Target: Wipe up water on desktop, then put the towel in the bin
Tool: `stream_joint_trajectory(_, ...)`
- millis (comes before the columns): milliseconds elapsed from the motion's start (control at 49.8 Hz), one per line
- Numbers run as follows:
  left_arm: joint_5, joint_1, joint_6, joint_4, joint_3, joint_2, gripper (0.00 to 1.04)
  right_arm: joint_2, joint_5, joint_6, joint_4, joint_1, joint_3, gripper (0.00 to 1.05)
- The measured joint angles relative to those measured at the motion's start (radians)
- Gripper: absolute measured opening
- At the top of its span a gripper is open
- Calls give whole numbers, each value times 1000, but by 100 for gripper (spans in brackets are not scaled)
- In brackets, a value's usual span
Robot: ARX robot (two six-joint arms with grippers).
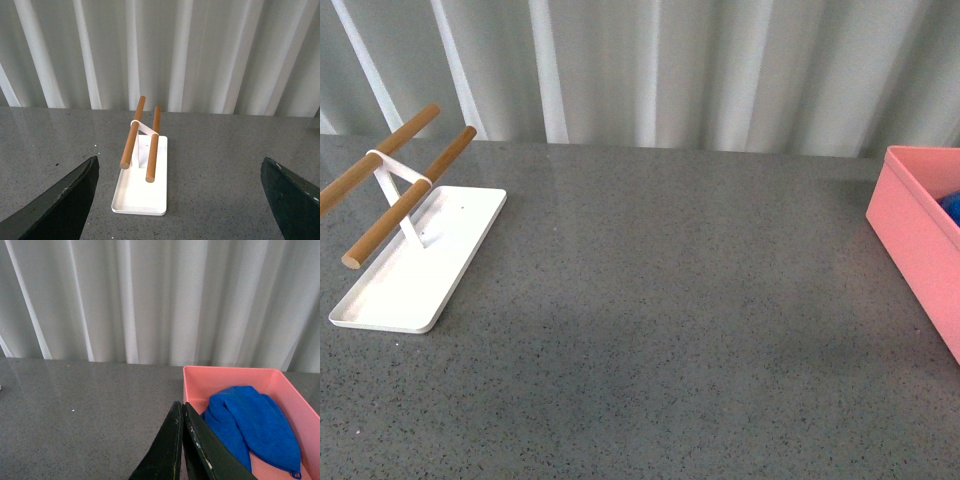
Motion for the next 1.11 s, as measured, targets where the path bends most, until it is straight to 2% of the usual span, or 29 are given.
stream_joint_trajectory(482, 0, 0, 0, 0, 0, 0, 98, -167, 9, 2, -84, 1, -51, 3)
stream_joint_trajectory(864, 0, 0, 0, 0, 0, 0, 98, -292, 9, 3, -206, 2, -51, 3)
stream_joint_trajectory(944, 0, 0, 0, 0, 0, 0, 98, -415, 9, 5, -367, 2, -51, 3)
stream_joint_trajectory(1105, 0, 0, 0, 0, 0, -1, 98, -464, 12, 6, -384, 2, -51, 3)
